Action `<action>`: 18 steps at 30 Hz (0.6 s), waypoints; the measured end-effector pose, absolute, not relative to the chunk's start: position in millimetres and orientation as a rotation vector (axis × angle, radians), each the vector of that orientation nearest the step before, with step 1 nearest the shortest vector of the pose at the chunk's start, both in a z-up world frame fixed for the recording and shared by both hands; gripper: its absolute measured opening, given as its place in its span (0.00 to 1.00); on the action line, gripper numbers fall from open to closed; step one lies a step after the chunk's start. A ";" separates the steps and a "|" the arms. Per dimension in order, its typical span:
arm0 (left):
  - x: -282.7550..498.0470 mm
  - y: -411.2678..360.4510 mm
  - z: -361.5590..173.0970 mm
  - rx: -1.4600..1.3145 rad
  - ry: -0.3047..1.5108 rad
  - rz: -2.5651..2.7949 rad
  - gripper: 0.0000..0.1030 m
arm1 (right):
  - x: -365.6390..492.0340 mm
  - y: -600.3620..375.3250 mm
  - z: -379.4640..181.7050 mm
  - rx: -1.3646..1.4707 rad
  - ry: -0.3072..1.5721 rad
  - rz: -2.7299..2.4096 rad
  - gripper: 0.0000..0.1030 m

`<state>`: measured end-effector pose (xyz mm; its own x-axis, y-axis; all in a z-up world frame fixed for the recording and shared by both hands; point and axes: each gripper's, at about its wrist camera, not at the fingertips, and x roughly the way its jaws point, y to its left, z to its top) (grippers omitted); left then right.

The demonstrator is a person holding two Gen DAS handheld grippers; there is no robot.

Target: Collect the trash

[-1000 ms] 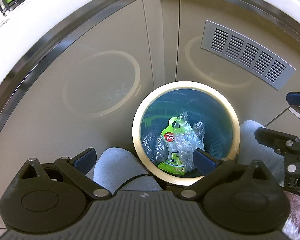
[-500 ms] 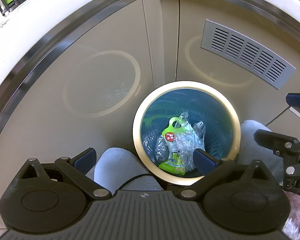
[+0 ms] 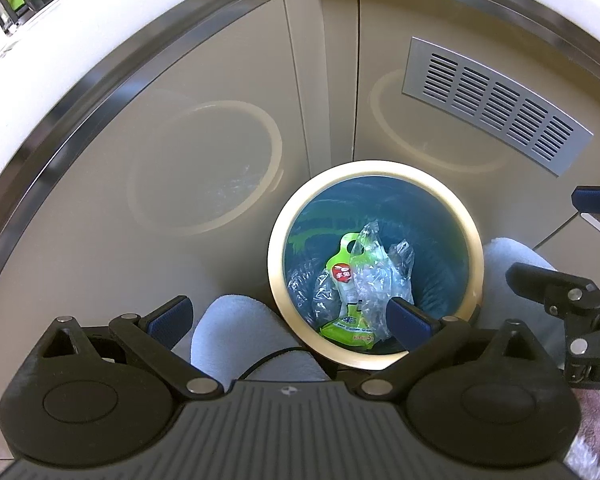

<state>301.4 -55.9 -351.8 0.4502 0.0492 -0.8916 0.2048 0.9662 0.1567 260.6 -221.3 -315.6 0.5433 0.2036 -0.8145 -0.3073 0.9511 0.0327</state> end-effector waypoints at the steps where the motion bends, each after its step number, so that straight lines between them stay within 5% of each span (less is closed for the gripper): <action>1: 301.5 -55.7 -351.0 0.259 1.100 -0.098 1.00 | 261.1 -221.9 -315.8 -0.117 0.951 0.304 0.88; 18: 303.2 -59.4 -338.2 0.295 1.069 -0.086 1.00 | 261.5 -235.7 -313.4 -0.075 0.926 0.296 0.89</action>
<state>303.2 -59.4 -338.2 0.4821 0.0728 -0.8731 0.2109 0.9576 0.1964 261.5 -235.7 -313.4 0.5637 0.2198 -0.7962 -0.2836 0.9569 0.0634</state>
